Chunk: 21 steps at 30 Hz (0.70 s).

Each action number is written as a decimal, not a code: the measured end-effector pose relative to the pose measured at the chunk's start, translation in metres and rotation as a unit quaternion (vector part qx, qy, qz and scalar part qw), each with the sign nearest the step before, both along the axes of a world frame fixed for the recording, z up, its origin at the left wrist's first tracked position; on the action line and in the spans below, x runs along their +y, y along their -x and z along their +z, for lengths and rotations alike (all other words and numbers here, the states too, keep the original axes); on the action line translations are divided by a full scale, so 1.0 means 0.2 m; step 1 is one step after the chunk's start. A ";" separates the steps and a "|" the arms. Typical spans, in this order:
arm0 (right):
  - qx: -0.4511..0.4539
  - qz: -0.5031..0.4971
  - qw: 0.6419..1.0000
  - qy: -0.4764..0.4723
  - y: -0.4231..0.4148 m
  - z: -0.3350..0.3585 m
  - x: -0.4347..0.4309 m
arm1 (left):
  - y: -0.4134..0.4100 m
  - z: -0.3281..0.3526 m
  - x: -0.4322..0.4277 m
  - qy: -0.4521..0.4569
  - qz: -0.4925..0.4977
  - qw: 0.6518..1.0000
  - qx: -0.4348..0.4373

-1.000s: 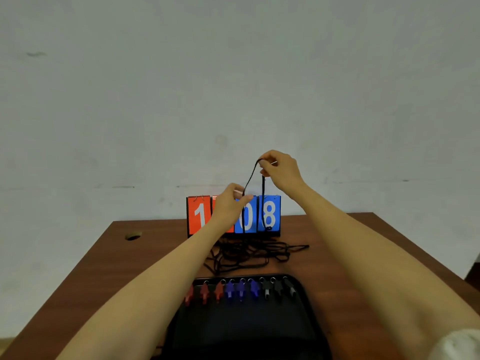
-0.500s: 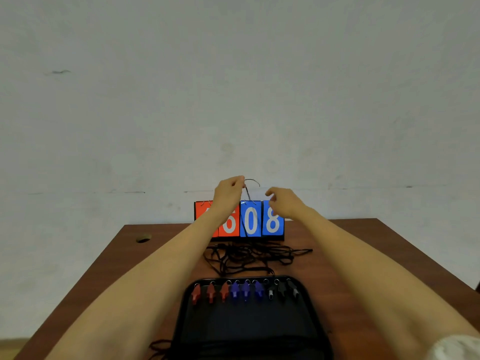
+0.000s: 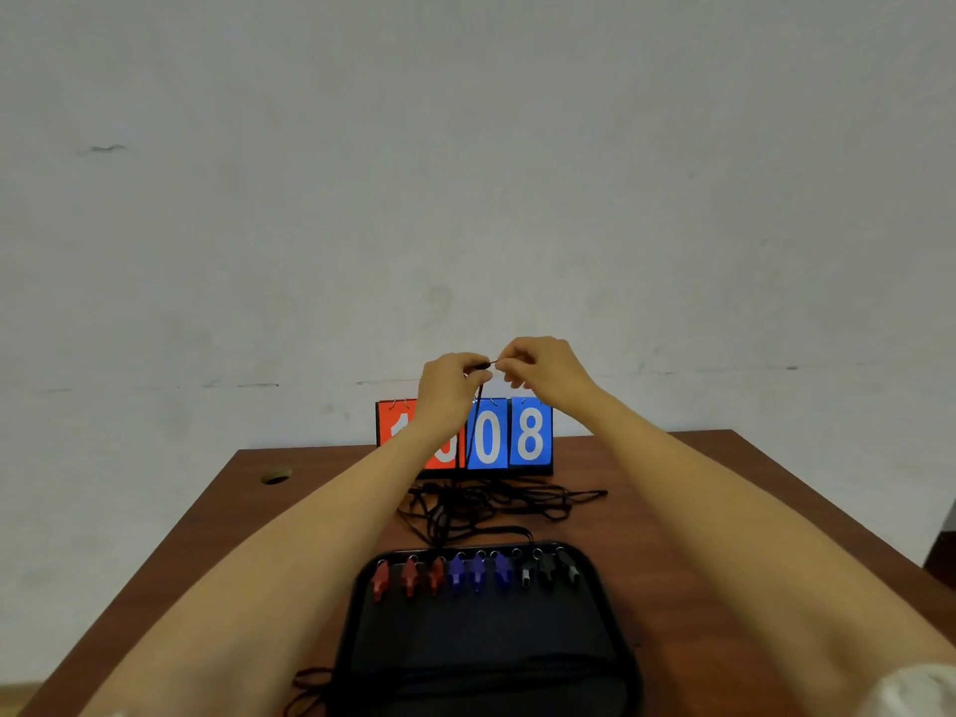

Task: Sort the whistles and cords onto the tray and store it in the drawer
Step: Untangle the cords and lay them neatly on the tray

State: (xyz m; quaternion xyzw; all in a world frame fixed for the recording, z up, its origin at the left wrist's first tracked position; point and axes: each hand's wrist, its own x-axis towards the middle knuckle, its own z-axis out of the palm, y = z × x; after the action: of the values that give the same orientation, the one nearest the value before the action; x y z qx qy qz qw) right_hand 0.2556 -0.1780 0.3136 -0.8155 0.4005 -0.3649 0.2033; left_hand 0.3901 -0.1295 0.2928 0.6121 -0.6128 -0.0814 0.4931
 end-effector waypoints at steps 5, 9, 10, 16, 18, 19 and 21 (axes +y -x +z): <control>-0.186 -0.058 0.980 0.047 0.06 0.13 0.02 | 0.00 0.06 0.02 0.002 0.015 0.999 -0.032; -0.268 -0.064 0.960 0.046 0.15 0.26 0.03 | -0.01 0.07 0.05 -0.022 -0.015 1.000 -0.015; -0.256 -0.059 0.964 0.045 0.17 0.28 0.04 | -0.01 0.07 0.06 -0.034 -0.030 0.999 0.000; -0.150 -0.012 0.986 0.069 0.18 0.34 0.12 | 0.15 0.14 0.10 -0.005 -0.114 0.987 0.111; -0.146 -0.001 0.986 0.075 0.19 0.35 0.15 | 0.20 0.19 0.11 0.025 -0.122 0.980 0.154; -0.147 -0.002 0.986 0.079 0.19 0.36 0.16 | 0.22 0.21 0.11 0.028 -0.135 0.977 0.160; -0.152 -0.032 0.984 0.090 0.20 0.36 0.16 | 0.23 0.20 0.13 0.023 -0.154 0.977 0.146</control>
State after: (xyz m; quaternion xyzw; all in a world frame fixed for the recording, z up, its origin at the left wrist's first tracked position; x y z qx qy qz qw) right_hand 0.2148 -0.1467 0.3861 -0.7523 0.3565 -0.5254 0.1759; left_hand 0.3436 -0.1045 0.3335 0.4804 -0.6228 -0.2310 0.5727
